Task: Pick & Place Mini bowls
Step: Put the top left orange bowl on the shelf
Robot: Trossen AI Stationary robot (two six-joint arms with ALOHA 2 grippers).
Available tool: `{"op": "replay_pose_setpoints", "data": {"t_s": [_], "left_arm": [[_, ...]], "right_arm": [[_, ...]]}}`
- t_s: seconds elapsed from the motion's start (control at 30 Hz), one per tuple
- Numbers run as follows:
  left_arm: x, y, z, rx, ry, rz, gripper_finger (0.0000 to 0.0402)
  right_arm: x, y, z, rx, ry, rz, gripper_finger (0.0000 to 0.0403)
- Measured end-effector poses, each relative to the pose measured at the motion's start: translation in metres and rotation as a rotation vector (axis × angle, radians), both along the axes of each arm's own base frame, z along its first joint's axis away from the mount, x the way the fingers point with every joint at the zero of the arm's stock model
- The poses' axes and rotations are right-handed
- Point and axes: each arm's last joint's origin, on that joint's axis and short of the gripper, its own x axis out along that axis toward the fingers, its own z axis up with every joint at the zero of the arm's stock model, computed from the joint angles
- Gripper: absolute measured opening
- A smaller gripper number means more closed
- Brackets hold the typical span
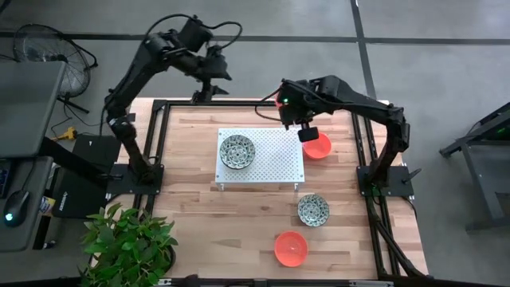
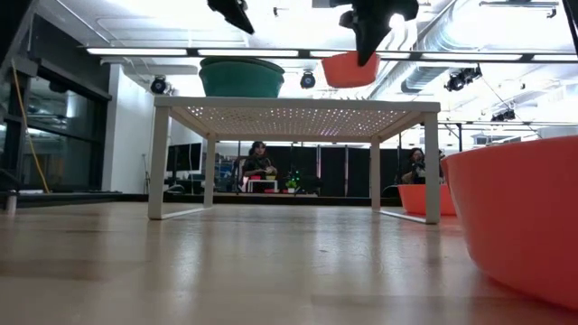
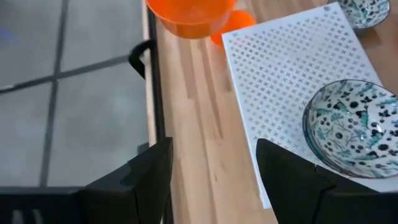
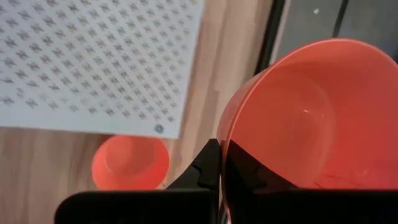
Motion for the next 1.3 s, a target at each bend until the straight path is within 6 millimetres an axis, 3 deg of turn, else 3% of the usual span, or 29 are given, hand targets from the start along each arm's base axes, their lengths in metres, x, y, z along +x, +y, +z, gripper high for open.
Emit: {"op": "replay_pose_setpoints", "data": {"t_s": [0.1,0.2,0.33,0.53,0.83,1.03,1.3], "left_arm": [[-0.013,-0.014,0.001,-0.006,-0.02,-0.014,0.0225],[-0.021,-0.028,-0.012,-0.023,-0.036,-0.021,0.0225],[-0.031,-0.051,-0.051,-0.074,-0.117,-0.015,0.0225],[-0.077,-0.097,-0.115,-0.19,-0.349,0.087,0.0225],[-0.139,-0.148,-0.183,-0.292,-0.632,0.278,0.0225],[-0.159,-0.164,-0.217,-0.302,-0.69,0.296,0.0225],[-0.156,-0.173,-0.248,-0.267,-0.632,0.232,0.0225]], "right_arm": [[-0.01,-0.005,0.008,-0.009,-0.032,-0.026,0.0],[-0.02,-0.008,0.017,-0.016,-0.059,-0.052,0.0],[-0.032,-0.009,0.026,-0.017,-0.093,-0.077,0.0],[-0.036,-0.006,0.028,0.042,-0.116,-0.079,0.0],[-0.035,-0.005,0.028,0.061,-0.131,-0.071,0.0],[-0.034,-0.005,0.029,0.074,-0.148,-0.077,0.0],[-0.035,-0.002,0.028,0.118,-0.151,-0.112,0.0]]}}
